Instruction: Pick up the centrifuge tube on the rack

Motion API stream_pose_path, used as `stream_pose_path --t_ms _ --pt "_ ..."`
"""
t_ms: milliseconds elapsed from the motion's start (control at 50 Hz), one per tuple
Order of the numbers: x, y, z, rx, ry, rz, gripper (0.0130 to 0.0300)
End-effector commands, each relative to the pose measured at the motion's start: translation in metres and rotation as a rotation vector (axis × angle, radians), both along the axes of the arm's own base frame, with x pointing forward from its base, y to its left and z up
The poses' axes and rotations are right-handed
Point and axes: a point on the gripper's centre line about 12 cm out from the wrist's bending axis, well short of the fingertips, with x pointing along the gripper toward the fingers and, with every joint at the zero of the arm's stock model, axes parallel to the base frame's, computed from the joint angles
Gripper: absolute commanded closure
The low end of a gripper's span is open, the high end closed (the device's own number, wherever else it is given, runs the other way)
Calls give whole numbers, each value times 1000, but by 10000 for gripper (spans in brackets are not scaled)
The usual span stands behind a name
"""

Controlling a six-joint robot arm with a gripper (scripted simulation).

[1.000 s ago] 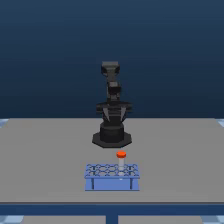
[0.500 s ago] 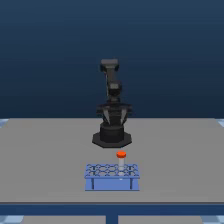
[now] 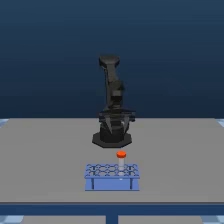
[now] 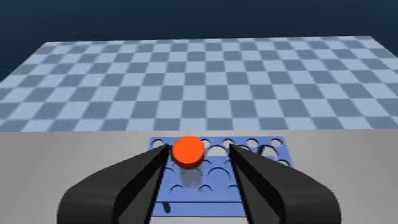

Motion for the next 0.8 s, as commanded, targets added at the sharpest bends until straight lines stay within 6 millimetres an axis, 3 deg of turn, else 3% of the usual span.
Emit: stream_pose_path --t_ms 20,360,800 --pt "11 4 -2 -19 25 6 130" --pt "39 10 -10 -23 103 -3 130" --pt "55 14 -15 -25 148 -8 130"
